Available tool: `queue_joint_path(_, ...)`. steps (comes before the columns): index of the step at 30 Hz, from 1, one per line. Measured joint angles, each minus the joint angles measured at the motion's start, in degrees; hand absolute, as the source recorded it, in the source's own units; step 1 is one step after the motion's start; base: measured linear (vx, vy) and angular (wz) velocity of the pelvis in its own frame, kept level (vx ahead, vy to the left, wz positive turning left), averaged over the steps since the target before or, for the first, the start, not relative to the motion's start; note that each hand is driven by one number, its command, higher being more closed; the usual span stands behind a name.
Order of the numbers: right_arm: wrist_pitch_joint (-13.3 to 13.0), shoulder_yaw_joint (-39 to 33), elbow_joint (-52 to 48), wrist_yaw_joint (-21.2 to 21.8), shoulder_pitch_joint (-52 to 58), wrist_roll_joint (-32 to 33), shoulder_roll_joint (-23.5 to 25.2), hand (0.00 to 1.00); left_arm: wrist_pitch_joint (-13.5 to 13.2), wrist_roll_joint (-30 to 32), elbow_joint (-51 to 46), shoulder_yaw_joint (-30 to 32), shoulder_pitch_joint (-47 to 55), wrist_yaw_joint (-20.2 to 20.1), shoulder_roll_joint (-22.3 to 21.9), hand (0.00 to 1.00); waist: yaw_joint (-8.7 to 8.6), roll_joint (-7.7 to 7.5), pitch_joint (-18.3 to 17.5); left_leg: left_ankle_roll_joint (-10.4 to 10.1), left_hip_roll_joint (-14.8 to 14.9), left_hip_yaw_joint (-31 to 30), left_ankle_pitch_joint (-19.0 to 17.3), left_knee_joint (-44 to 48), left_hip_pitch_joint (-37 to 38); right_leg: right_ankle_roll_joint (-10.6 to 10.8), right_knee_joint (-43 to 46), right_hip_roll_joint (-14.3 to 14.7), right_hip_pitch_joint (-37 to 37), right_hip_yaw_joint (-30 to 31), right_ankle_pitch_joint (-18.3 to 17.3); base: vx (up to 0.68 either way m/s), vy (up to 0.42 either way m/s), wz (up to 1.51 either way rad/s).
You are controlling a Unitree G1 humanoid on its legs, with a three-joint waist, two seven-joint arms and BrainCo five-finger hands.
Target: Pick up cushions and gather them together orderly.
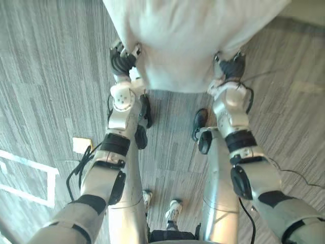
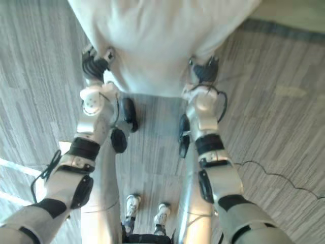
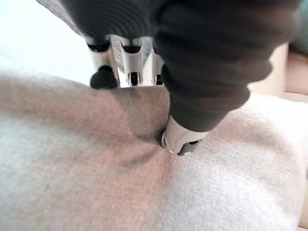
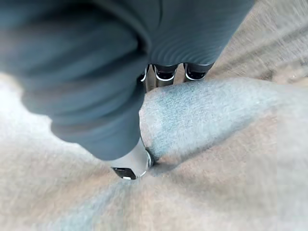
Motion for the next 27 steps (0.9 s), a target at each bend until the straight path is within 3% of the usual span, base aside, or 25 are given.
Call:
queue_joint_path(3,-0.38,0.00,-5.47,0.00,4.93,-1.54,0.90,1.00,-0.76,0.02,-3.47,-0.88,3.66,-0.01,-0.90,1.00,-0.10,-0.02,-0.15,-0.68,0.24,0.00,0.53,-4.13,7.21,-0.35,-4.08,0.36,6.99,-0.76,0.67,-0.01,-0.031,-0.07)
queue_joint_path(6,-1.72,0.06,-13.05,0.00,12.94,-2.22,2.57,1.00,-2.33,0.02,-6.19,-2.55,9.24,-0.03,-2.91,1.00,-0.55,-0.22,-2.62,-1.88,0.17,0.01,2.34,-10.29,15.75,-1.94,-9.74,0.57,15.54,-1.98,2.39,0.08,-0.041,0.00)
queue_joint_path(7,-1.89,0.06,-13.62,0.00,13.90,-2.32,2.74,1.00,-2.45,0.02,-6.31,-2.90,9.94,-0.04,-3.10,1.00,-0.67,-0.19,-2.99,-1.98,0.12,-0.05,2.64,-11.01,16.86,-2.04,-10.47,0.57,16.62,-2.18,2.46,0.11,-0.042,0.10)
queue_joint_path(8,-2.62,0.10,-15.44,0.00,17.55,-3.43,3.18,1.00,-2.49,0.00,-6.89,-3.89,12.57,-0.09,-4.00,1.00,-0.81,-0.37,-5.75,-2.32,-0.13,-0.12,3.22,-13.23,18.97,-2.25,-12.54,0.55,18.73,-2.58,2.75,0.14,-0.037,0.12)
queue_joint_path(11,-2.80,1.19,-19.38,0.00,24.67,-4.42,3.83,1.00,-2.46,0.00,-8.72,-6.04,18.05,-0.16,-4.79,1.00,-0.87,-0.63,-7.40,-2.95,-0.55,0.26,3.78,-18.73,28.60,-2.33,-17.43,0.45,28.03,-3.37,2.99,0.16,-0.035,0.04)
queue_joint_path(17,-2.88,5.08,-27.94,0.76,38.54,-6.68,3.90,1.00,-2.53,0.00,-15.98,-7.38,30.46,-1.46,-6.37,1.00,-1.10,-1.29,-11.67,-3.76,-1.38,1.53,4.36,-28.15,43.83,-1.39,-27.13,0.43,43.19,-4.19,3.92,0.15,-0.005,-0.01)
queue_joint_path(19,-2.90,6.27,-34.04,1.52,44.94,-8.02,3.87,1.00,-2.56,-0.01,-19.89,-8.69,36.43,-2.70,-6.39,1.00,-1.09,-1.47,-15.00,-3.74,-1.65,2.40,4.37,-32.00,49.89,-0.77,-32.24,0.45,49.41,-4.05,4.94,0.16,0.057,-0.12)
queue_joint_path(27,-4.35,6.29,-44.55,6.25,55.80,-9.18,4.02,1.00,-4.55,-0.03,-28.54,-11.25,47.71,-6.17,-6.08,1.00,-1.00,-1.90,-21.80,-2.78,-1.43,6.10,2.66,-36.44,59.95,0.78,-43.30,0.61,60.77,-2.06,7.78,0.12,0.078,-0.19)
